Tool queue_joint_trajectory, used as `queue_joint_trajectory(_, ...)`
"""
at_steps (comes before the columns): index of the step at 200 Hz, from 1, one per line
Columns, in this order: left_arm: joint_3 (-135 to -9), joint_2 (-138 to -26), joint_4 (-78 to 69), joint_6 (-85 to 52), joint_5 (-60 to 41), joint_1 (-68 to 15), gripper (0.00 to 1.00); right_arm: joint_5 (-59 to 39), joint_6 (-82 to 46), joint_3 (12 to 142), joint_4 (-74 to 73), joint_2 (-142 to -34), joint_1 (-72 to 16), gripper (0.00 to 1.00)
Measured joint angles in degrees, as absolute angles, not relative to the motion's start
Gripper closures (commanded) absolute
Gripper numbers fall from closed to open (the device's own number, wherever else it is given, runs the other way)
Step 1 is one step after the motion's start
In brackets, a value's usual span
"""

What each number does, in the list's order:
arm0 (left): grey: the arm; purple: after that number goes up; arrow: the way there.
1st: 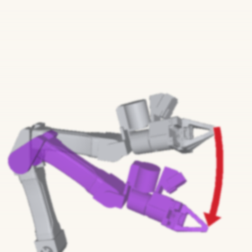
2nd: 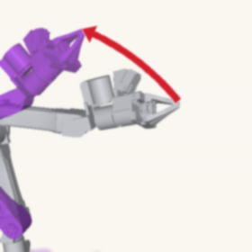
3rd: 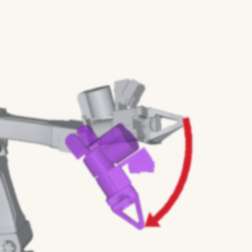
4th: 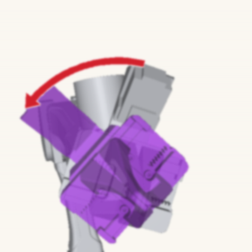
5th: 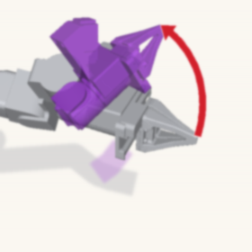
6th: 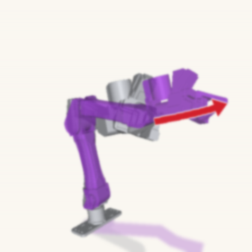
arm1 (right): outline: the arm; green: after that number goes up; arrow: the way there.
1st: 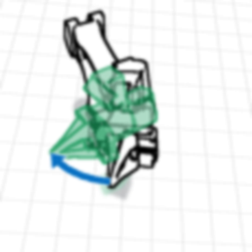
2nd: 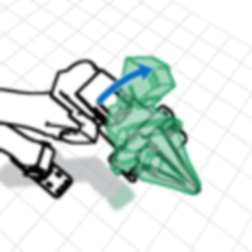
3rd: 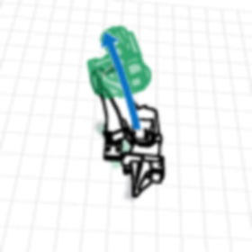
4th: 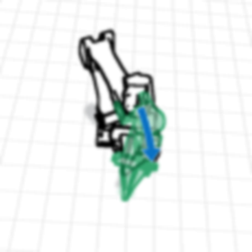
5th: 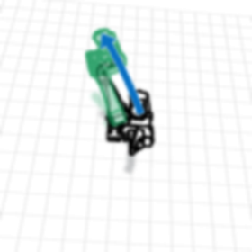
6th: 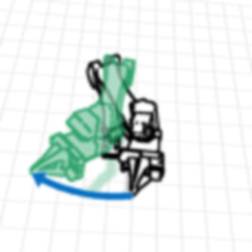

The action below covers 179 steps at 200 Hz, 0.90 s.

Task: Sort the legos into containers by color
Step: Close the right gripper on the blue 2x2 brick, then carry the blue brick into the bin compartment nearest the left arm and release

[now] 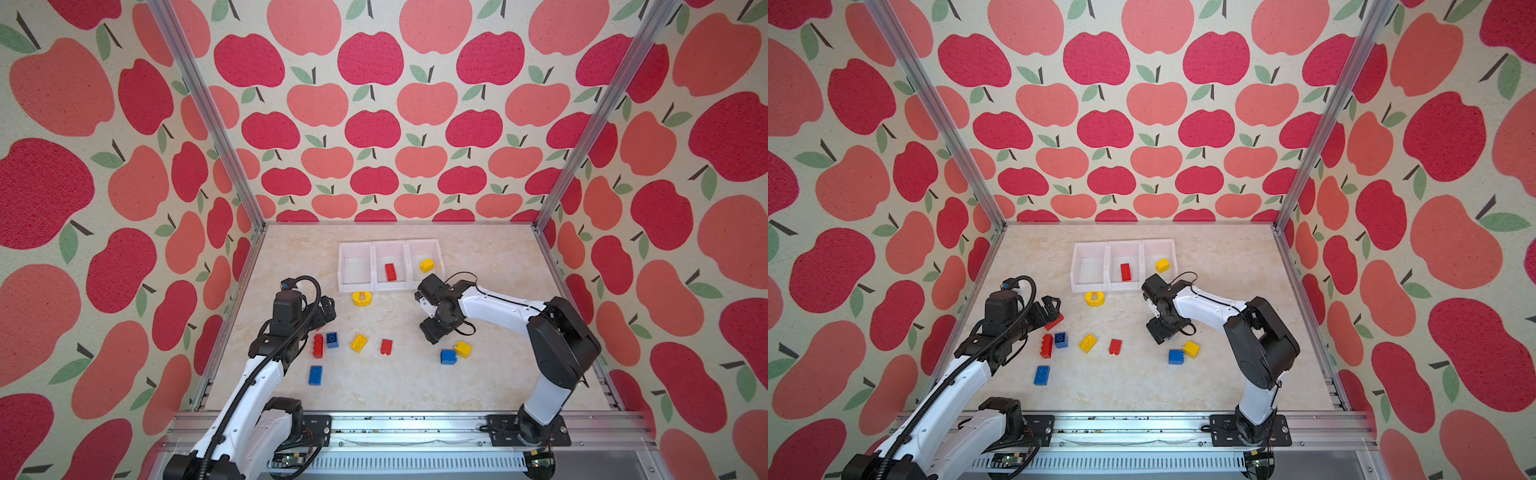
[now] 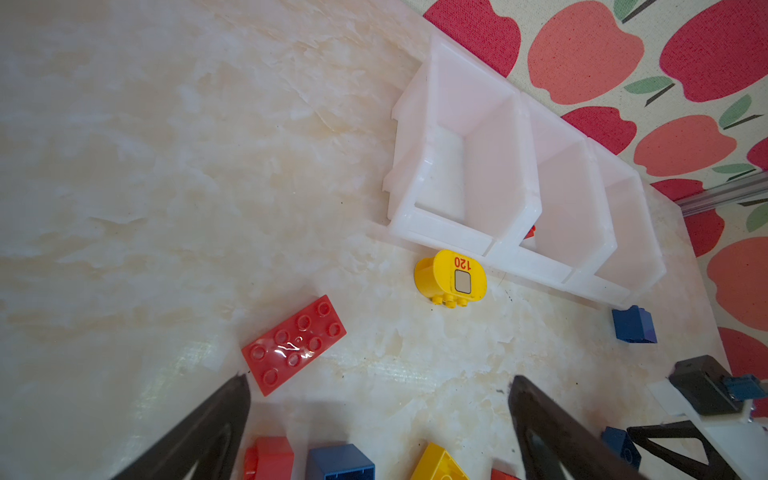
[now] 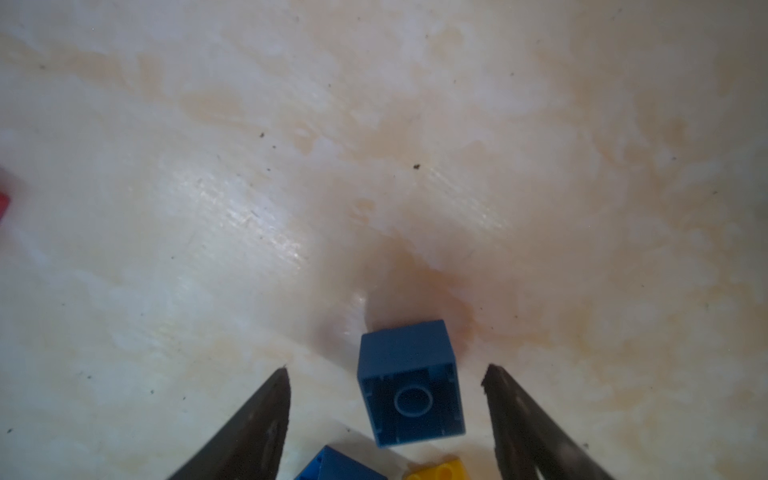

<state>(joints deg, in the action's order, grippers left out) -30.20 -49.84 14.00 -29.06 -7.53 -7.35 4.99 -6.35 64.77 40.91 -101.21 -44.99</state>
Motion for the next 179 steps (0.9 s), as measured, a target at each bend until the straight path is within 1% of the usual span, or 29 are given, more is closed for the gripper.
queue_joint_trajectory(25,-30.06,-49.84,14.0,-29.06,-7.53,-7.35,0.01,5.5,-5.8,64.18,40.34,-101.82,-44.99,0.39)
queue_joint_trajectory(121,-29.93,-49.36,14.2,-29.06,-7.53,-7.35,0.01,7.01,-5.8,63.99,39.88,-102.26,-44.99,0.65)
queue_joint_trajectory(149,-29.93,-49.32,14.5,-29.06,-7.51,-7.2,0.01,7.01,-5.8,63.99,39.86,-102.26,-44.99,0.7)
queue_joint_trajectory(179,-29.91,-48.71,14.61,-29.06,-7.51,-7.2,0.01,7.01,-5.8,64.01,39.9,-102.24,-44.99,0.72)
